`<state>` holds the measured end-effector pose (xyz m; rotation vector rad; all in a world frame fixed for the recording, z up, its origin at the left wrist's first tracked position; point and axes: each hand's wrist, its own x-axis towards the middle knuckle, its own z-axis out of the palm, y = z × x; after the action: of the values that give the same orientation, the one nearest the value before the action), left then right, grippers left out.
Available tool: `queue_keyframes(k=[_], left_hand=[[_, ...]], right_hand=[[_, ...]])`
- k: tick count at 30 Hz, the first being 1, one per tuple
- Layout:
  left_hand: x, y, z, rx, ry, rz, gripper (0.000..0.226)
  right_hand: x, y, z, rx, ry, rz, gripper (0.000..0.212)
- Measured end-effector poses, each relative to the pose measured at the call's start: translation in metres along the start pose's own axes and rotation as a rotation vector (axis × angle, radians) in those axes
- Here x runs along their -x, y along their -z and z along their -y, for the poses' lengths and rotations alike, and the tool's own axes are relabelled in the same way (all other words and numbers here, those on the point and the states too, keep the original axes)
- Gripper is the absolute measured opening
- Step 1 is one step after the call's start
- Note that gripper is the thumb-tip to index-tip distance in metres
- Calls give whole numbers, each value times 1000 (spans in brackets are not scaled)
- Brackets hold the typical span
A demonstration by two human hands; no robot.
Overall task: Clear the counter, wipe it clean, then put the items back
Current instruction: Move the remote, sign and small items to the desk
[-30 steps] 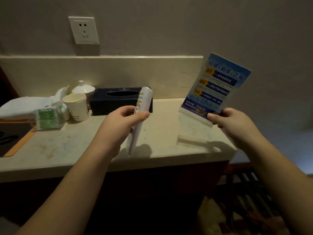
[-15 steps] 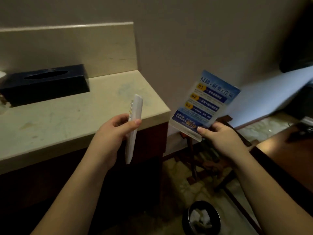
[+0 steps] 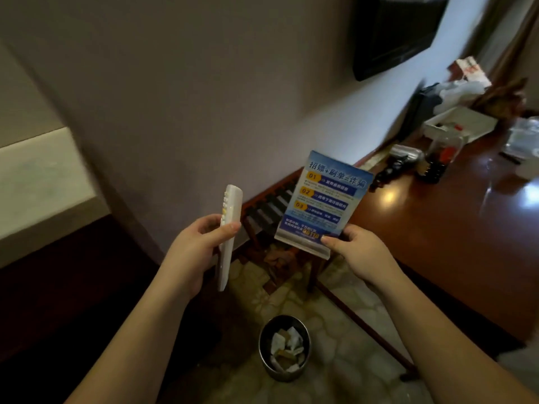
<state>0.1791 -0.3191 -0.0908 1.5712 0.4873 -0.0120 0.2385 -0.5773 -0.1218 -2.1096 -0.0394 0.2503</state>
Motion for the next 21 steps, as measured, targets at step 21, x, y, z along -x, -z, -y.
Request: queue_keyframes(k=[21], left_hand=[[-85,-316,35,-958,-373,418,69]], right_hand=[[27,219,-239,31,-439,-245,24]])
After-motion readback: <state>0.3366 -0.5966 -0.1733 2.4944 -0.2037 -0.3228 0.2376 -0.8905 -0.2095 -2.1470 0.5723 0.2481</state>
